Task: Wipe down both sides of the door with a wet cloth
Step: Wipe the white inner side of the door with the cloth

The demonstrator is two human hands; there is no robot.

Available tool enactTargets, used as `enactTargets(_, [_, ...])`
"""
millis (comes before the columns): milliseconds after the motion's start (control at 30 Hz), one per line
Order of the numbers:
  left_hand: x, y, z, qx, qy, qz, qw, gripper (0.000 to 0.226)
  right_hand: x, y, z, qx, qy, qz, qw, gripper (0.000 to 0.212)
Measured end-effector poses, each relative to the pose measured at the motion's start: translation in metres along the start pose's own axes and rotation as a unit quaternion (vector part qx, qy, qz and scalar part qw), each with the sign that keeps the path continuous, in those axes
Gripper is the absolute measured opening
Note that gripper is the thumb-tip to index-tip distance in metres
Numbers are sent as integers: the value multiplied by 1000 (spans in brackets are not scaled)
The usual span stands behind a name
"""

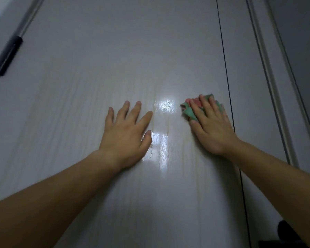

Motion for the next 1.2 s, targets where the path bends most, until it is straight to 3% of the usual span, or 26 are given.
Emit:
enactTargets(67, [1, 2, 2, 11, 12, 0, 1000, 76, 2, 1, 21, 16, -9, -13, 1000, 62])
enactTargets(167, [-1, 9, 18, 6, 25, -9, 1000, 81, 19, 14, 84, -96, 12, -11, 995, 65])
enactTargets(267, [2, 26, 45, -36, 22, -17, 999, 80, 17, 2, 102, -148, 17, 4, 989, 63])
enactTargets(500, [7, 46, 72, -54, 26, 0, 998, 73, -38, -121, 98, -18, -5, -10, 1000, 61])
enactTargets(700, [8, 46, 74, -42, 6, 10, 999, 72, -1, -67, 165, -228, 52, -4, 972, 65])
enactTargets(733, [7, 46, 75, -43, 7, 10, 999, 73, -5, -77, 160, -223, 60, -3, 973, 66])
enactTargets(900, [8, 46, 77, -33, 18, 14, 999, 70, -43, -155, 136, -39, 11, -27, 999, 61])
enactTargets(1067, [5, 51, 85, 0, 16, 7, 1000, 73, -12, -122, 195, -231, 66, 2, 971, 67])
enactTargets(1133, [1, 54, 93, 8, 41, -4, 999, 78, -22, -134, 180, -208, 78, -3, 975, 64])
enactTargets(1200, [2, 57, 102, -1, 42, -6, 999, 81, -40, -162, 153, -95, 51, -1, 994, 61])
Point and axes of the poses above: each hand's wrist, its own y-axis away from the middle knuckle, its own x-axis out of the palm, z = x × y, the point moved 10 cm from there along -y, towards the middle knuckle, and after that the axes turned 9 degrees about z, right-handed, at the moved point
